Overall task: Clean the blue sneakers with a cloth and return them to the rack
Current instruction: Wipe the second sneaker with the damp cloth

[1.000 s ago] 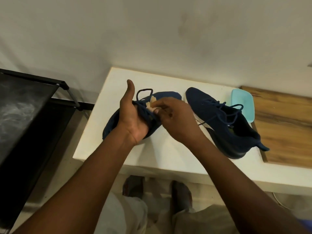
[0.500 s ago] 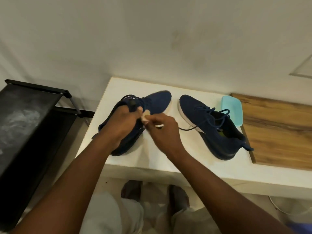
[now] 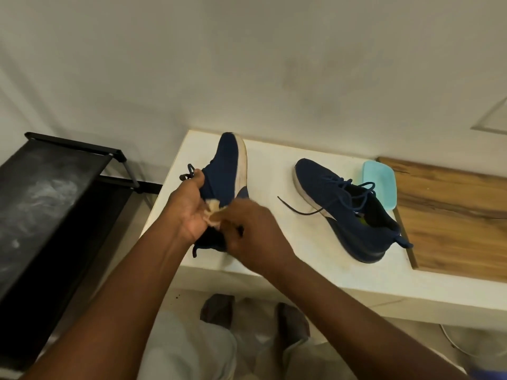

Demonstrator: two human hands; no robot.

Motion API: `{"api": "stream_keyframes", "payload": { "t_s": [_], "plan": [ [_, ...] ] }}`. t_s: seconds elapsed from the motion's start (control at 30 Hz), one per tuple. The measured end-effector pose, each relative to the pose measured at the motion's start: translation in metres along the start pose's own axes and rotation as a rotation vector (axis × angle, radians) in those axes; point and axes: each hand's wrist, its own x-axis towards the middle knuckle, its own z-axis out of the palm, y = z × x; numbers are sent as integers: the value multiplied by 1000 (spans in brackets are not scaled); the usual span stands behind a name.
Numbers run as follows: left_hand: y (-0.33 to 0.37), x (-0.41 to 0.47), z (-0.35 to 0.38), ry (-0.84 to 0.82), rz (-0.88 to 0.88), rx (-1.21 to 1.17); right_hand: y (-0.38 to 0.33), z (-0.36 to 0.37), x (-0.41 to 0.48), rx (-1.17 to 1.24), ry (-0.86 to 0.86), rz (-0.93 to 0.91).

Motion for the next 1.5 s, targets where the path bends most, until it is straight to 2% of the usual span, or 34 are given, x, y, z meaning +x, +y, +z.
{"api": "stream_keyframes", "payload": {
  "t_s": [0.07,0.13,0.27,0.43,0.53,0.67,0.83,0.93,1.0,1.13,1.2,1.27,1.33,1.4,1.5],
  "plan": [
    [-1,3,-2,22,13,-1,-3,-2,-9,-43,-106,-26],
    [-2,6,-2,27,30,-22,9,-7,-1,-25,-41,44],
    [-6,9,3,18,53,31,30,-13,28,-30,81,314],
    [-1,18,-7,33,38,55,16,3,-11,20,50,102],
    [-1,22,-7,31,17,101,15,6,-28,-47,-122,124],
    [-3,24,-1,5,9,132,30,16,3,-148,-231,190],
    [-4,26,-6,-48,32,165,58,8,42,-95,-259,217],
    [-8,24,-4,-75,44,182,44,1,41,93,-207,270],
    [-8,23,-3,-67,40,186,26,-3,27,188,-176,217],
    [-6,21,1,-93,-34,115,12,-6,-2,20,-304,23],
    [-8,20,5,-125,-11,88,29,-4,9,-32,-278,13],
    [-11,17,8,-147,1,84,42,-4,28,-103,-261,82],
    [-12,15,8,-127,8,105,38,-2,35,-53,-235,120],
    [-9,16,3,-89,-6,125,17,2,23,47,-252,44],
    [-6,17,-1,-55,-32,95,7,3,-3,3,-264,-67]
  ]
}}
